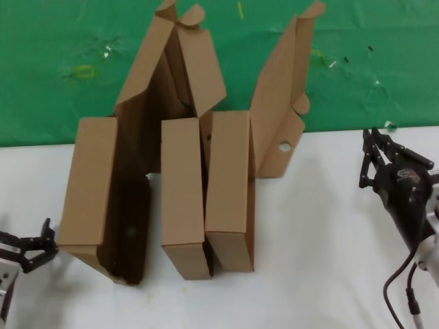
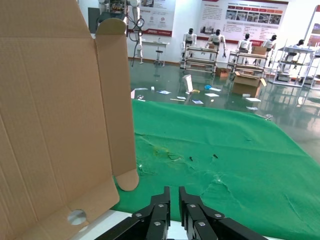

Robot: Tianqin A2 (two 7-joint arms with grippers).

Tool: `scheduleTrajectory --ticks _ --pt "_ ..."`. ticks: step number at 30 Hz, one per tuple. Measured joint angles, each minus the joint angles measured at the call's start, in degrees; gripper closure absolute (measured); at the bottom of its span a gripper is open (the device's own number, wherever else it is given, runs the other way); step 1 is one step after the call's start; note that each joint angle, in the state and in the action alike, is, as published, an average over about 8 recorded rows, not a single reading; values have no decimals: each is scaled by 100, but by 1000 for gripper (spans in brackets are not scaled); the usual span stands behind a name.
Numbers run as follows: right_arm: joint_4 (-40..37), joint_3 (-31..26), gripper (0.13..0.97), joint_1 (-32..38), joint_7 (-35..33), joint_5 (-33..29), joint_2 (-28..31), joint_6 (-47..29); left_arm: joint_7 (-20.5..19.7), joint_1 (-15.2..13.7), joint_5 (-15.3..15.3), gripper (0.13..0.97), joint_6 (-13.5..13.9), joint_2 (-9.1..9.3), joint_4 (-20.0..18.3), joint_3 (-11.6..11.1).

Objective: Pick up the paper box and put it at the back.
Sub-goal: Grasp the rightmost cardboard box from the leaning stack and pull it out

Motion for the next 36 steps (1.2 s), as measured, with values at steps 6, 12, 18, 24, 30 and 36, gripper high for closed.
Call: scheduleTrajectory --ticks 6,12,18,24,30,36 --pt "0 0 911 0 0 0 0 0 -172 208 -411 132 -631 -562 -270 784" --pt "0 0 928 0 0 0 0 0 98 324 -1344 132 -1460 -1253 -605 1701" --pt "0 0 946 0 0 0 0 0 433 342 -2099 132 -2131 -1720 -950 2409" --pt "0 0 946 0 0 0 0 0 543 305 -2545 132 -2487 -1926 -1232 2869" --pt "0 0 946 0 0 0 0 0 491 212 -2880 132 -2711 -1995 -1440 3191" --pt "0 0 946 0 0 0 0 0 458 39 -2857 132 -2974 -1857 -1378 3204"
